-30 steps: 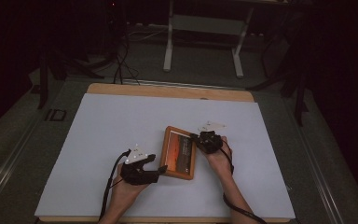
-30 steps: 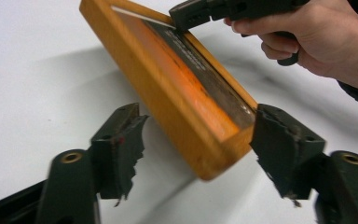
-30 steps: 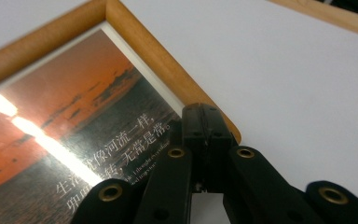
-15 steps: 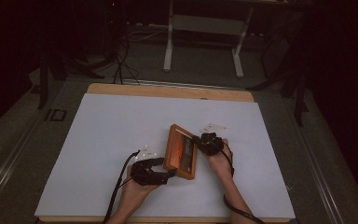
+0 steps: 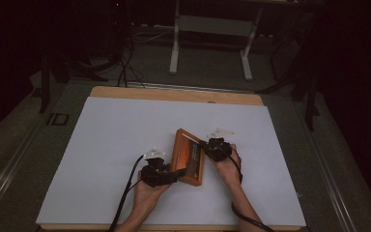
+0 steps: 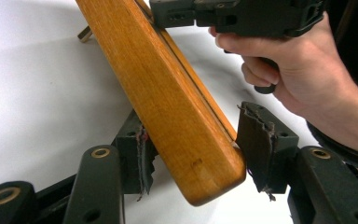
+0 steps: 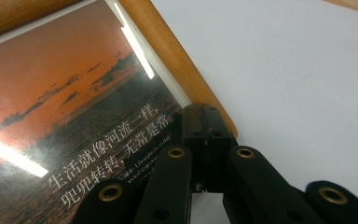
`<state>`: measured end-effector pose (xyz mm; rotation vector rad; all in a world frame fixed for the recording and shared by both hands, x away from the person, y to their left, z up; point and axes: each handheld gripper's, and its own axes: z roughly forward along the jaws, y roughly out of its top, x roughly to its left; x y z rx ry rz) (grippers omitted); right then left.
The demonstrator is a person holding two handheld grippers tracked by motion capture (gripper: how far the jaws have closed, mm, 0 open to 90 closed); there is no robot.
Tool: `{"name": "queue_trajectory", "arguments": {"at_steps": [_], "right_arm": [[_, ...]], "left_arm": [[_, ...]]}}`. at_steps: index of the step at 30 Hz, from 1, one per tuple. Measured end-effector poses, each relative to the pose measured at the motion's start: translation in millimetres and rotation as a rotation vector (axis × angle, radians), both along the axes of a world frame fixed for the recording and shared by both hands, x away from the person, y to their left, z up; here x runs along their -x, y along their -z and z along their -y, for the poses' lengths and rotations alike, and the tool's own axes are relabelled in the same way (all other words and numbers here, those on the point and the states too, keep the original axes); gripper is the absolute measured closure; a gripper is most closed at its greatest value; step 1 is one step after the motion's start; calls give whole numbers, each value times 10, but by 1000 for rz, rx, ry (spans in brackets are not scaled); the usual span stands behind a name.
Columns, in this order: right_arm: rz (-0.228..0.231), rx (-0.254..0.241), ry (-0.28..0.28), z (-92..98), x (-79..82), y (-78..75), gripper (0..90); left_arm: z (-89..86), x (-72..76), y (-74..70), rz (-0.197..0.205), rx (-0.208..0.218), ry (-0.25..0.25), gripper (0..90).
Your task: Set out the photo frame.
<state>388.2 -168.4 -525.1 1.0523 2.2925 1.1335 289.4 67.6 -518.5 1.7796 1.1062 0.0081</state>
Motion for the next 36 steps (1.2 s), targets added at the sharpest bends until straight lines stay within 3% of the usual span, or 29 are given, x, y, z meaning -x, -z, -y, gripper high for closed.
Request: {"name": "queue_trajectory", "arguments": {"at_steps": [4, 8, 15, 20, 22, 23, 24, 25, 27, 31, 36], "right_arm": [[3, 18, -7, -2, 1, -10, 900], [1, 17, 2, 62, 20, -38, 900], [47, -4, -11, 301, 216, -252, 840], [116, -33, 0, 537, 420, -500, 852], [130, -34, 0, 567, 449, -536, 852], [163, -36, 1, 642, 530, -644, 881], [163, -36, 1, 642, 530, -644, 881], [195, -38, 5, 697, 584, -736, 895], [212, -41, 14, 720, 600, -789, 896], [225, -47, 17, 717, 560, -814, 896], [217, -36, -1, 660, 524, -777, 898]], "left_arm": [[30, -3, -29, -19, 0, -26, 502], [87, -27, -87, -7, -17, -38, 542], [329, -52, -245, 73, -84, -19, 622], [496, -24, -333, 134, -136, 21, 676], [496, -24, -333, 134, -136, 21, 682], [599, 20, -374, 188, -197, 44, 688], [599, 20, -374, 188, -197, 44, 689], [629, 38, -381, 211, -219, 53, 690], [676, 86, -377, 270, -257, 80, 689], [720, 139, -367, 307, -277, 79, 688], [702, 144, -336, 308, -240, 74, 669]]}}
